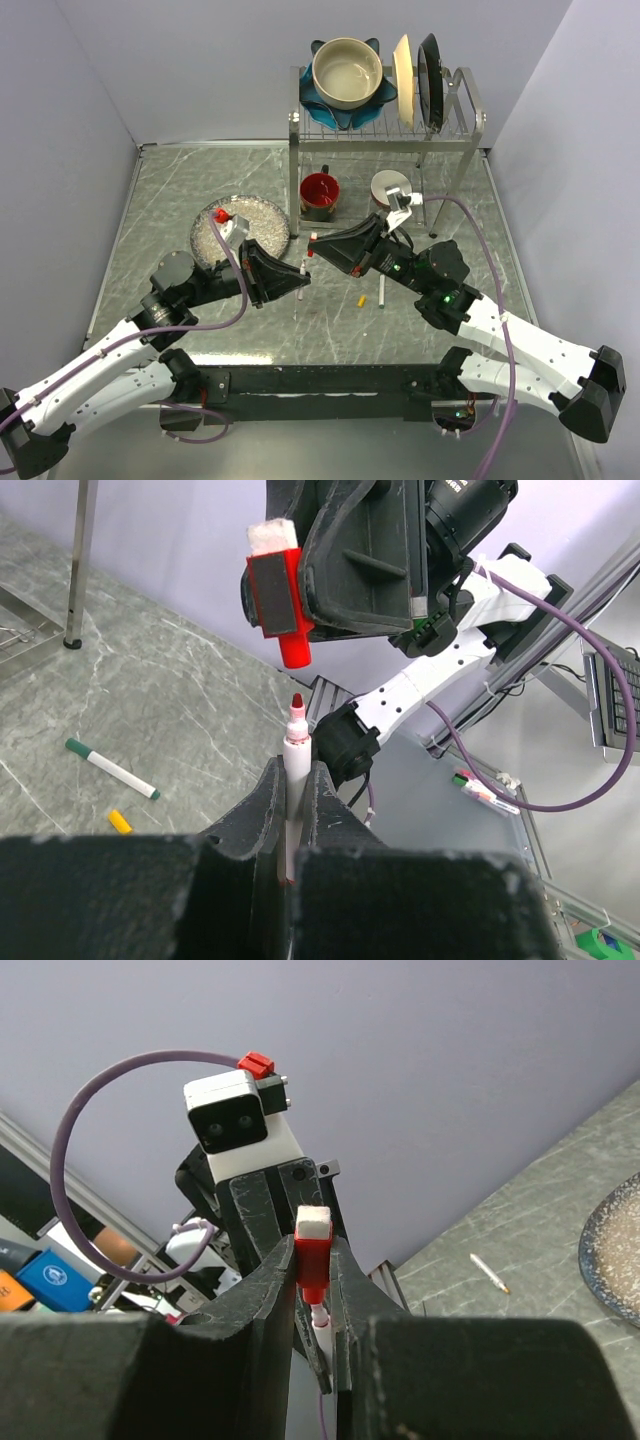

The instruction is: Insert the pens into the pen caps

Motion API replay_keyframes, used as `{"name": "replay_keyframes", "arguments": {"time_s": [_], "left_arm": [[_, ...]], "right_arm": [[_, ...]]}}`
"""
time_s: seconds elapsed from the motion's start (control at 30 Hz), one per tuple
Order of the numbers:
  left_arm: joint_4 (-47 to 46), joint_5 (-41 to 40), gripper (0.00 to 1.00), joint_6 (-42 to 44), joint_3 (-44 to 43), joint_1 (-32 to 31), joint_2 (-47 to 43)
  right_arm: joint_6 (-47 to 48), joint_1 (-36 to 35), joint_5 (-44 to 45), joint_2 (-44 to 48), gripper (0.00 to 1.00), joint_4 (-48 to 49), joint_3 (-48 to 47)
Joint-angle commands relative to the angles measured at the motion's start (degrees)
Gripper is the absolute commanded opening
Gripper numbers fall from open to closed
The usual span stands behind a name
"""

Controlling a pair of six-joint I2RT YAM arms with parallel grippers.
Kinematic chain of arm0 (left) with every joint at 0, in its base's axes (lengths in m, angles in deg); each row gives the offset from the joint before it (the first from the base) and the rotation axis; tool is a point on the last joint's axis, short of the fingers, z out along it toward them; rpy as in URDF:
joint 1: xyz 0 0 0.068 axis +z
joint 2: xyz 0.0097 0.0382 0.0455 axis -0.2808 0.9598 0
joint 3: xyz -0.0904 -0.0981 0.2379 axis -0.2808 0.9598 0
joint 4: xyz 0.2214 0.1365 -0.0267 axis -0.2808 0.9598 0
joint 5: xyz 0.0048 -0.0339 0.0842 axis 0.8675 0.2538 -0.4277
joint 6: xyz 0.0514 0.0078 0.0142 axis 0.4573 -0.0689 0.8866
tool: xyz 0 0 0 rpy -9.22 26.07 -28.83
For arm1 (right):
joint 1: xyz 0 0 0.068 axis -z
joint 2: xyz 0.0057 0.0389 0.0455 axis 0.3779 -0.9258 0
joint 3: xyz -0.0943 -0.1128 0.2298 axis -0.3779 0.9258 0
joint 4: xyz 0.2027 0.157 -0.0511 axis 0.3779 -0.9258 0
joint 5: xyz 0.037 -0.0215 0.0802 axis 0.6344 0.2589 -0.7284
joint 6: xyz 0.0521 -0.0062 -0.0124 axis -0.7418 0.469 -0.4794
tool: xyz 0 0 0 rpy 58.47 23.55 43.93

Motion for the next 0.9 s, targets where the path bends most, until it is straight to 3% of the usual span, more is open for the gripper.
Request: {"name": "replay_keyframes", "arguments": {"time_s": [0.0, 0.87], "left_arm": [[-2.7, 0.2, 0.01, -0.3, -0.1, -0.2, 0.2], [-3.4, 0.3, 0.01, -1.2, 1.1, -0.2, 0.1]], "right_arm": [[1.0, -0.6, 0.3, -0.4, 0.00, 1.5, -1.5], [4.9, -1.6, 1.3, -0.5, 0.00, -3.9, -5.6]]}}
